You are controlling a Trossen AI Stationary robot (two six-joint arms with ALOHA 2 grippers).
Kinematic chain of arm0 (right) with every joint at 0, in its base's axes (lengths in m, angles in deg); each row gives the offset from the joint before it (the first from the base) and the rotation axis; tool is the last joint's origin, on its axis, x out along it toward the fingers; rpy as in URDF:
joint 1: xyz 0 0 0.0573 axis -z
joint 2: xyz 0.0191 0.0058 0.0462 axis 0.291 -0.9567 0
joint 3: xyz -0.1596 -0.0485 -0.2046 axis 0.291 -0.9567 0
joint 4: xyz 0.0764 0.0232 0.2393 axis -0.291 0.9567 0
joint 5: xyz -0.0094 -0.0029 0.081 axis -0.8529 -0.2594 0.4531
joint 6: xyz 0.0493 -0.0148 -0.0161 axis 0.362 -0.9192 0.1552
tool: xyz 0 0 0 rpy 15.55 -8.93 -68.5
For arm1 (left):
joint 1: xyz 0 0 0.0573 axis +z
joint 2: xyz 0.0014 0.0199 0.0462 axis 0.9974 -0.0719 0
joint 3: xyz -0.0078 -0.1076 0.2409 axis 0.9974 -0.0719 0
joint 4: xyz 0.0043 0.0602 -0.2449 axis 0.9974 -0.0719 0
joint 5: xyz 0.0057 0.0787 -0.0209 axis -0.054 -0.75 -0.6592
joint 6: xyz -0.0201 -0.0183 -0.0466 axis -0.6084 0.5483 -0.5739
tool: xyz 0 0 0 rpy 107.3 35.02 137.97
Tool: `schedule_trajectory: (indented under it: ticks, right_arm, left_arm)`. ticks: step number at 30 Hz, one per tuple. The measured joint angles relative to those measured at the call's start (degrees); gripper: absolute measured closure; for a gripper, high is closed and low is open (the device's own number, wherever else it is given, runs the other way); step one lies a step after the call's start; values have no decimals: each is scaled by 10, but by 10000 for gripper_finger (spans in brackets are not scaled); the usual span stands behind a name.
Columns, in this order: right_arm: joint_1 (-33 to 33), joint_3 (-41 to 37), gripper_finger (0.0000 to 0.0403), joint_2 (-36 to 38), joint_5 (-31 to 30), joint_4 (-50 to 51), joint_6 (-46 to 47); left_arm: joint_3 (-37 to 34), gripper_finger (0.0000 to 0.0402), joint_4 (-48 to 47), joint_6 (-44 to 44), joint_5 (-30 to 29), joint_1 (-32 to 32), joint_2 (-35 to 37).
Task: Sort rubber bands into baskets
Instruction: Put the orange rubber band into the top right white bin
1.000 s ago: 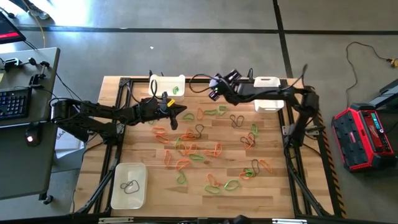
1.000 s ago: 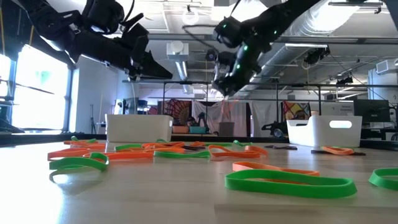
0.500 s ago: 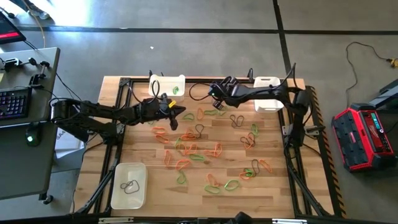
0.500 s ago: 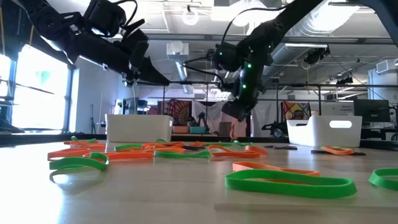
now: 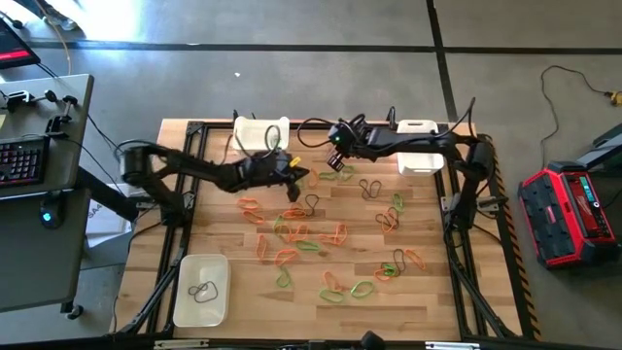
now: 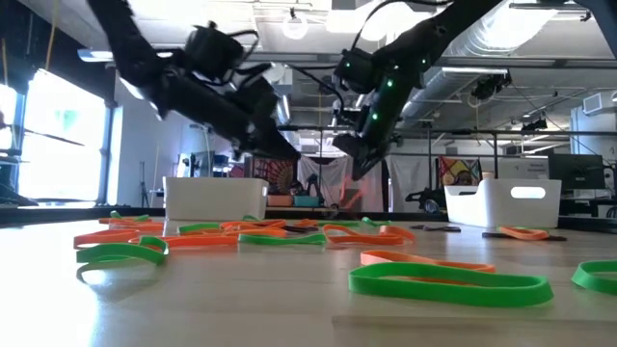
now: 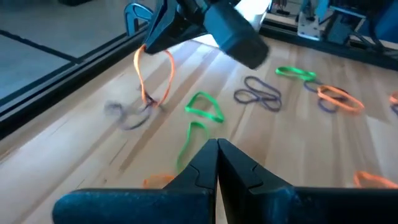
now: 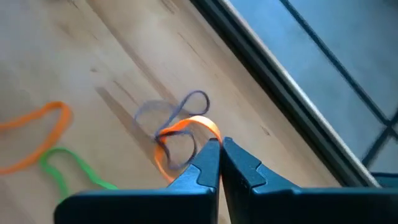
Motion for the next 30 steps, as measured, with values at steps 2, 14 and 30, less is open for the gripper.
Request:
schedule_trajectory:
  ticks: [2, 14, 30]
  right_arm:
    - [-2, 0, 403, 6, 0, -3, -1]
    - [-27, 0, 403, 47, 17, -12, -6]
    - [-80, 0, 403, 122, 18, -45, 4]
  left_arm:
    - [21, 401, 0, 0, 0, 4, -26]
    - [73, 358, -4, 99, -3, -21, -58]
    - [78, 189, -2, 77, -87, -36, -58]
